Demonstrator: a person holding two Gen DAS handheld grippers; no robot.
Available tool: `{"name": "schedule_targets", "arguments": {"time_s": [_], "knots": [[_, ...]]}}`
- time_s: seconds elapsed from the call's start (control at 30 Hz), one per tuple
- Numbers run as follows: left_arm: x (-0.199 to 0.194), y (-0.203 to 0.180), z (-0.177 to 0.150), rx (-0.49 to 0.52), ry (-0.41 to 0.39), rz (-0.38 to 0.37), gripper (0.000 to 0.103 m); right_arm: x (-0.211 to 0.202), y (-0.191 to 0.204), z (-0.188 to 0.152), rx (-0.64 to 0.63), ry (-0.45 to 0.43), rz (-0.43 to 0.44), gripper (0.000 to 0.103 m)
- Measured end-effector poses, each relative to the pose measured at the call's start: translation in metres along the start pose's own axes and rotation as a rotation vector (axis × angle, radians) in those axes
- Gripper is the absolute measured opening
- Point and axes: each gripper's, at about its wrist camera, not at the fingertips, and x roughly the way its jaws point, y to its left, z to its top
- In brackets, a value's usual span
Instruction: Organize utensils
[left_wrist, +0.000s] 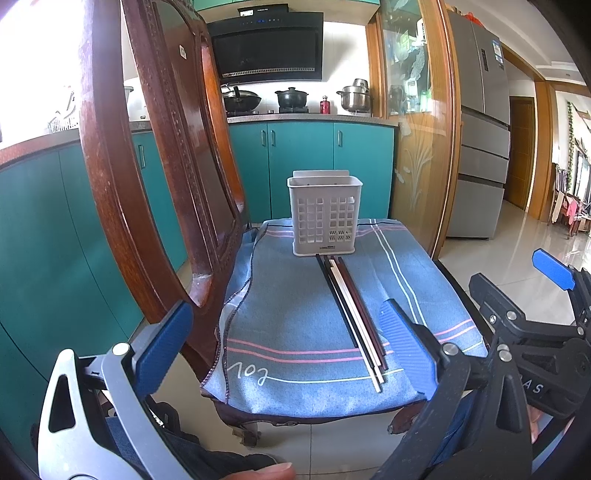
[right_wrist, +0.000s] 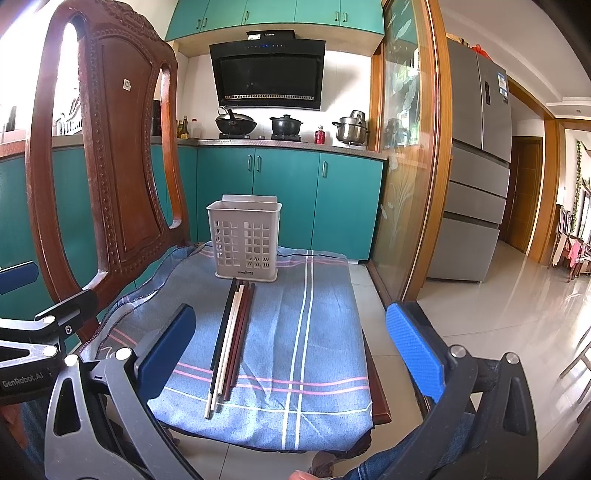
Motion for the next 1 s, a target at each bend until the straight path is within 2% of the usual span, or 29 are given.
{"name": "schedule_targets", "arguments": {"time_s": [1.0], "knots": [[0.0012,-0.0018,-0.0035,0.001,0.003,-0.003,0.1,0.001,-0.0005,-0.0006,0.006,0.01,-0.002,0.101]]}}
